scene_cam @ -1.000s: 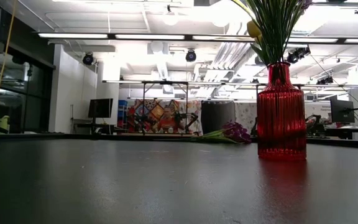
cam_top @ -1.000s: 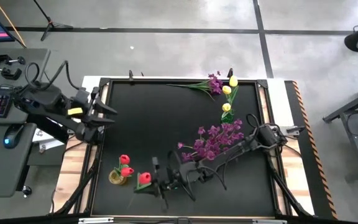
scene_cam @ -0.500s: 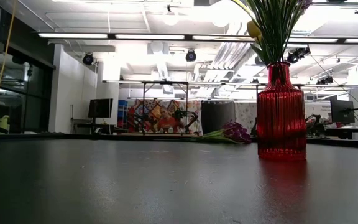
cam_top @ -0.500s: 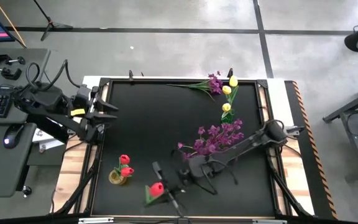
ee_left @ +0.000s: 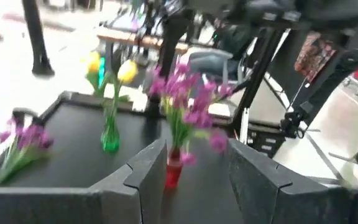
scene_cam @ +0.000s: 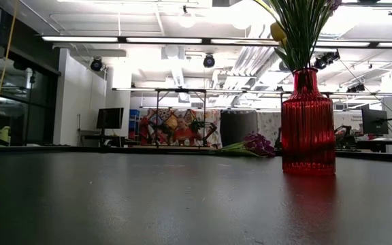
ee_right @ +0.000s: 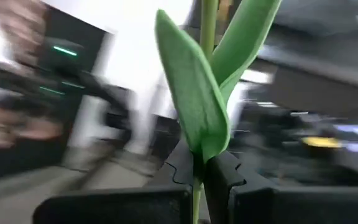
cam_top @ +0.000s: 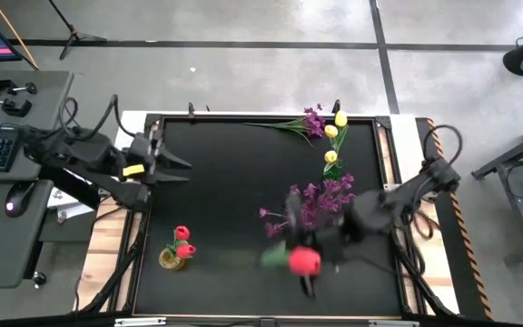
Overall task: Sort flowers into vase by color
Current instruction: Put the pink tulip into the yellow flower vase
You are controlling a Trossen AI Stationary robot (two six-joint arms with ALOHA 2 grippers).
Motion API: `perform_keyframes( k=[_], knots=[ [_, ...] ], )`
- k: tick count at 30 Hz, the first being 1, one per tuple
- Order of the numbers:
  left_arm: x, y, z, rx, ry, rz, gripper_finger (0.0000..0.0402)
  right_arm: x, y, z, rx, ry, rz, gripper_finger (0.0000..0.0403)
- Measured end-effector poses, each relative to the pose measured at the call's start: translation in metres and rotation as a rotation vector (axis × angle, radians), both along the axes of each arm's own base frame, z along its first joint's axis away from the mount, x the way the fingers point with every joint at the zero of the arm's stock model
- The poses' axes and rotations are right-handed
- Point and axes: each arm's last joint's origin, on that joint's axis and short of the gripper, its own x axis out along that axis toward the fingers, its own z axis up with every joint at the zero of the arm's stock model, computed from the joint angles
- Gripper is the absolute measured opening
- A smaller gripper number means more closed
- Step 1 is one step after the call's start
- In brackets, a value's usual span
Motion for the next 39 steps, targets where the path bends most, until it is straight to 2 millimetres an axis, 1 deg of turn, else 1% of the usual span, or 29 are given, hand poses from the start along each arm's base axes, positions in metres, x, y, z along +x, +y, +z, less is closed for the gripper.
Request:
perform_keyframes(
  k=[3,5,7,9,11,14,18,21,26,28,30,32,34,39],
  knots=[
    [0.017,-0.005,0.006,0.086,-0.082,-0.004,0.0154,-0.004,-0.029,0.014,-0.054,-0.03,-0.153,0.0],
    [0.026,-0.006,0.011,0.144,-0.134,0.045,0.0155,-0.004,-0.05,0.019,-0.055,-0.018,-0.206,0.0],
    [0.032,-0.004,0.014,0.199,-0.161,0.13,0.0158,0.0,-0.071,0.019,-0.042,0.022,-0.245,0.0],
    [0.033,0.0,0.019,0.227,-0.163,0.222,0.0164,0.006,-0.09,0.015,-0.017,0.09,-0.281,0.0],
    [0.032,0.006,0.027,0.215,-0.179,0.297,0.0174,0.012,-0.109,0.009,0.013,0.157,-0.315,0.0],
    [0.029,0.015,0.034,0.175,-0.202,0.337,0.0192,0.019,-0.134,0.003,0.031,0.217,-0.341,0.0],
    [0.034,0.026,0.029,0.145,-0.161,0.33,0.0215,0.034,-0.162,-0.007,0.056,0.252,-0.324,0.0],
    [0.042,0.035,0.019,0.205,-0.062,0.323,0.0226,0.044,-0.181,-0.015,0.067,0.272,-0.323,0.0],
    [0.06,0.049,0.005,0.317,0.063,0.28,0.0231,0.062,-0.21,-0.029,0.108,0.277,-0.321,0.0],
    [0.063,0.056,0.004,0.34,0.074,0.279,0.0231,0.067,-0.219,-0.034,0.127,0.277,-0.306,0.0],
    [0.065,0.063,0.003,0.346,0.082,0.267,0.0231,0.068,-0.228,-0.034,0.143,0.268,-0.307,0.0],
    [0.065,0.069,0.001,0.325,0.08,0.231,0.0231,0.069,-0.234,-0.034,0.161,0.258,-0.314,0.0],
    [0.063,0.075,-0.007,0.308,0.079,0.205,0.0231,0.069,-0.239,-0.035,0.185,0.265,-0.312,0.0],
    [0.059,0.085,-0.025,0.261,-0.024,0.159,0.0231,0.069,-0.242,-0.034,0.222,0.263,-0.298,0.0]
  ],
)
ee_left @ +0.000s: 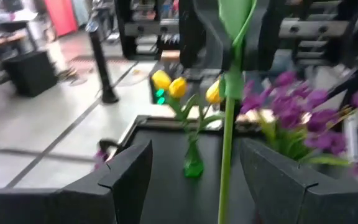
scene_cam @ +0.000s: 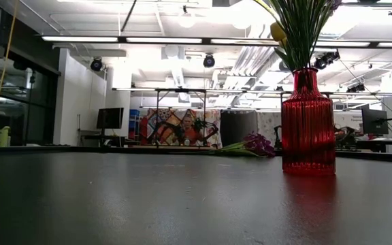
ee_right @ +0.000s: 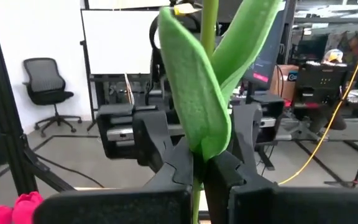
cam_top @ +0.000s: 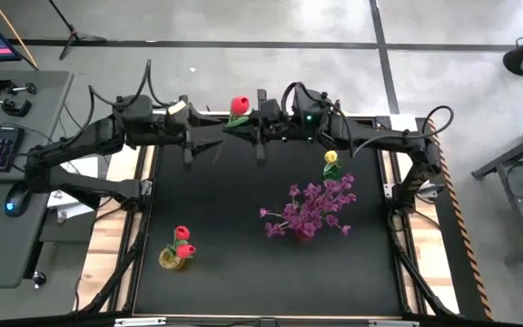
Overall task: Sort flowers into vase by color
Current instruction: Put the pink tulip into the yellow flower vase
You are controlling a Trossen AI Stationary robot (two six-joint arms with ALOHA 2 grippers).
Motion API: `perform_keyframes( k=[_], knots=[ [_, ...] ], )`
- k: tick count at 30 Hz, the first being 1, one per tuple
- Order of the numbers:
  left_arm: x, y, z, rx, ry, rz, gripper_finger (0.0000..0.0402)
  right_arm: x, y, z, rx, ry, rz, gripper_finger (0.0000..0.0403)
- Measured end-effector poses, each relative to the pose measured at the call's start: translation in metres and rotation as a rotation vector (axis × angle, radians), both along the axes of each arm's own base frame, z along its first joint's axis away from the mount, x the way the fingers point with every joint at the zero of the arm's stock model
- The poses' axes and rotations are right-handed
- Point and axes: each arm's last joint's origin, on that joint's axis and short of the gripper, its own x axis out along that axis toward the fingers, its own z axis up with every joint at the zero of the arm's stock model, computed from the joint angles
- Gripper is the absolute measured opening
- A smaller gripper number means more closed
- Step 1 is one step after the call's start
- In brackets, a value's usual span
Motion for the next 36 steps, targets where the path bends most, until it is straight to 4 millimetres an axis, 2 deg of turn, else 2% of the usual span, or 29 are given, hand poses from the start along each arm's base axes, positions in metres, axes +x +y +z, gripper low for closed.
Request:
perform_keyframes(
  k=[3,8,12,16,21,24,28,36],
  knots=[
    [0.001,0.001,-0.006,-0.024,-0.069,-0.067,0.0231,0.002,0.0,-0.002,0.021,0.01,0.002,0.0],
    [0.01,0.003,-0.018,-0.053,-0.055,-0.11,0.0228,0.01,0.003,-0.011,0.083,0.023,0.013,0.0],
    [0.016,0.003,-0.019,-0.082,-0.065,-0.134,0.0213,0.016,0.008,-0.018,0.085,0.049,0.025,0.0],
    [0.016,0.003,-0.02,-0.114,-0.059,-0.134,0.0153,0.015,0.011,-0.016,0.05,0.043,0.032,0.0],
    [0.016,0.003,-0.018,-0.124,-0.078,-0.133,0.0027,0.01,0.01,-0.014,0.052,0.059,0.028,0.0001],
    [0.016,0.003,-0.018,-0.151,-0.082,-0.132,0.0011,0.01,0.01,-0.014,0.092,0.063,0.02,0.0012],
    [0.015,0.004,-0.022,-0.17,-0.044,-0.079,0.0003,0.005,0.008,-0.01,0.132,0.073,0.013,0.0065],
    [-0.002,0.006,-0.026,-0.153,0.031,0.115,0.0001,-0.041,0.011,0.034,0.043,-0.012,-0.059,0.0233]
  ],
)
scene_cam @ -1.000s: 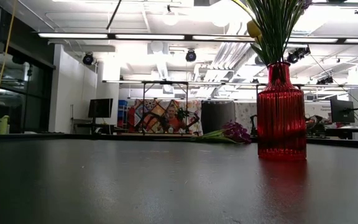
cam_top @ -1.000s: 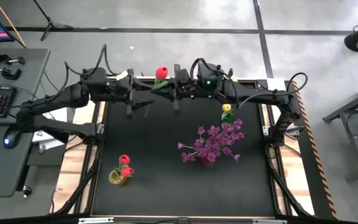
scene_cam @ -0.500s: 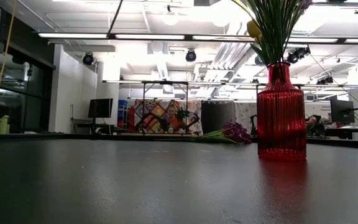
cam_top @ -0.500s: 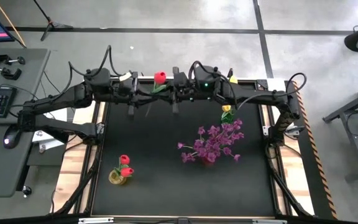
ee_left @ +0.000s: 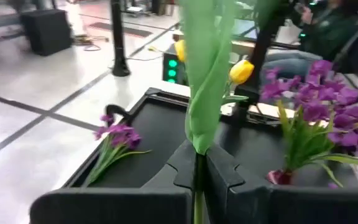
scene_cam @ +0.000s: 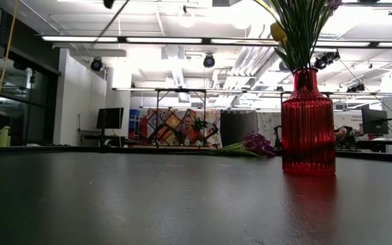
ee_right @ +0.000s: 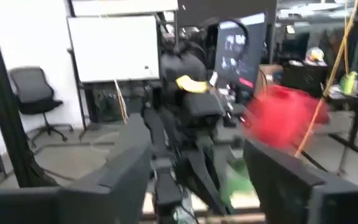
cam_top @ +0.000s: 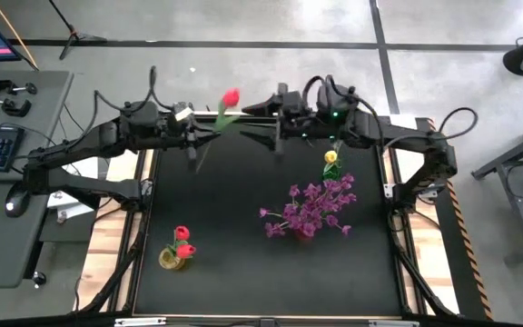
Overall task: Sort flowers into vase by color
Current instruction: Put the pink tulip into the yellow flower vase
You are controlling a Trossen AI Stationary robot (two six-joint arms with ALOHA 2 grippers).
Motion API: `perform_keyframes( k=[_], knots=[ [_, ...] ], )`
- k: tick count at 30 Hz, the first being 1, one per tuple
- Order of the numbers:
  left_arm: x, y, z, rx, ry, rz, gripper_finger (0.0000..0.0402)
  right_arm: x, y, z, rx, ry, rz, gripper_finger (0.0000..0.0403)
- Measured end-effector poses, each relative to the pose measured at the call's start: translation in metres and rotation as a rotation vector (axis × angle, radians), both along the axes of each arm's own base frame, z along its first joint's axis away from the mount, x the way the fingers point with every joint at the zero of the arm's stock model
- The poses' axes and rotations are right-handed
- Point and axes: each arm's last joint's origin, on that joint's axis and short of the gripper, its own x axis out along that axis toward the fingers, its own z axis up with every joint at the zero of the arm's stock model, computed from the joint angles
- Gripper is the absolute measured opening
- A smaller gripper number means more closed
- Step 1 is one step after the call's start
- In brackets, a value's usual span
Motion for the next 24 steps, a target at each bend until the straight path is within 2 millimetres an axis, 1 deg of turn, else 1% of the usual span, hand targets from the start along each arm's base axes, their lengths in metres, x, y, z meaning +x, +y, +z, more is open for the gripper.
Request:
perform_keyframes(
  k=[2,4,7,9,13,16,22,24],
  knots=[
    [-0.01,-0.002,0.001,-0.006,0.01,0.018,0.0001,-0.009,0.001,0.004,-0.006,0.02,-0.013,0.0262],
    [-0.022,-0.006,0.004,-0.03,0.001,0.021,0.0001,-0.021,0.002,0.009,-0.002,0.038,-0.015,0.0282],
    [-0.041,-0.016,0.01,-0.069,-0.043,0.0,0.0001,-0.041,0.004,0.02,0.013,0.054,-0.015,0.0292],
    [-0.053,-0.024,0.017,-0.083,-0.105,-0.032,0.0,-0.045,0.008,0.019,0.016,0.086,-0.006,0.0291],
    [-0.074,-0.037,0.029,-0.103,-0.222,-0.103,0.0,-0.042,0.016,0.012,0.019,0.142,0.019,0.0283],
    [-0.086,-0.046,0.034,-0.14,-0.283,-0.177,0.0,-0.041,0.023,0.012,0.013,0.143,0.043,0.0278],
    [-0.099,-0.06,0.034,-0.191,-0.305,-0.335,0.0,-0.032,0.042,0.004,0.067,0.164,0.104,0.0275],
    [-0.102,-0.065,0.027,-0.201,-0.322,-0.419,0.0,-0.032,0.049,0.005,0.116,0.155,0.126,0.0275]
  ],
)
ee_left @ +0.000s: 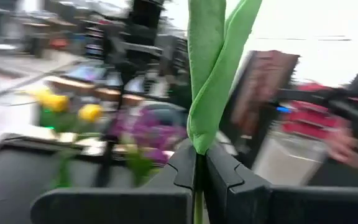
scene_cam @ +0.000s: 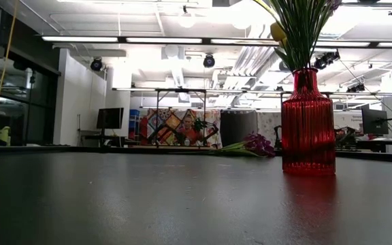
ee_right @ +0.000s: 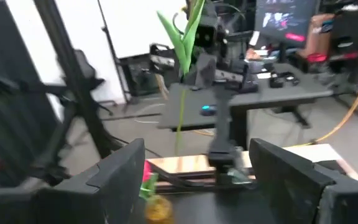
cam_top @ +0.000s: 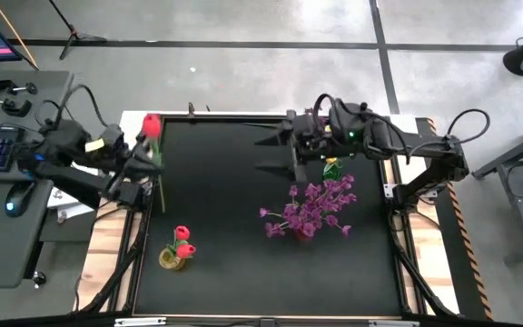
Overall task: Sort flowers into vase by color
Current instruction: Put the pink tulip into the yellow flower vase
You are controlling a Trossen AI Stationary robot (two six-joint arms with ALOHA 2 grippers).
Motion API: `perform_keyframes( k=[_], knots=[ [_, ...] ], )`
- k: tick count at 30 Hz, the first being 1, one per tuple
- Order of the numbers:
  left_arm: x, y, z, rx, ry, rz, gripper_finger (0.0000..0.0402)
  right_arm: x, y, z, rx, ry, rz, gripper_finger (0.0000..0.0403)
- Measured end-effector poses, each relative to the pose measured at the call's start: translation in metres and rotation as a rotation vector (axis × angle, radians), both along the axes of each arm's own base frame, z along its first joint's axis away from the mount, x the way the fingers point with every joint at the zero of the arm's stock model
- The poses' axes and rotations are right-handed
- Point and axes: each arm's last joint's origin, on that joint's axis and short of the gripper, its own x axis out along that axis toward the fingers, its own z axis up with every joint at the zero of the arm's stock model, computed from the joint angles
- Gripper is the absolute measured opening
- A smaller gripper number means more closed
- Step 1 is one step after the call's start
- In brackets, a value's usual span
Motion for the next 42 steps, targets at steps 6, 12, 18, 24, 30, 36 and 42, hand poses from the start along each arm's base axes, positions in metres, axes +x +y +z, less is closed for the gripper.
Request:
perform_keyframes(
  k=[6,12,18,24,30,36,42],
  knots=[
    [-0.012,-0.012,-0.042,-0.103,-0.108,-0.258,0.0,0.006,0.021,-0.006,0.129,0.029,-0.04,0.0275],
    [-0.037,-0.012,-0.076,-0.207,-0.264,-0.431,0.0,0.015,0.039,-0.015,0.234,0.048,-0.192,0.0275],
    [-0.038,-0.017,-0.1,-0.232,-0.314,-0.529,0.0,0.025,0.052,-0.027,0.315,0.067,-0.27,0.0275],
    [-0.025,-0.029,-0.124,-0.187,-0.279,-0.598,0.0,0.031,0.056,-0.035,0.378,0.088,-0.278,0.0275],
    [-0.018,-0.037,-0.148,-0.119,-0.297,-0.604,0.0,0.032,0.056,-0.035,0.398,0.087,-0.282,0.0275],
    [-0.014,-0.044,-0.173,-0.009,-0.248,-0.65,0.0,0.032,0.056,-0.035,0.433,0.087,-0.286,0.0275],
    [-0.013,-0.047,-0.186,0.084,-0.19,-0.698,0.0,0.032,0.056,-0.035,0.434,0.087,-0.286,0.0275]
  ],
)
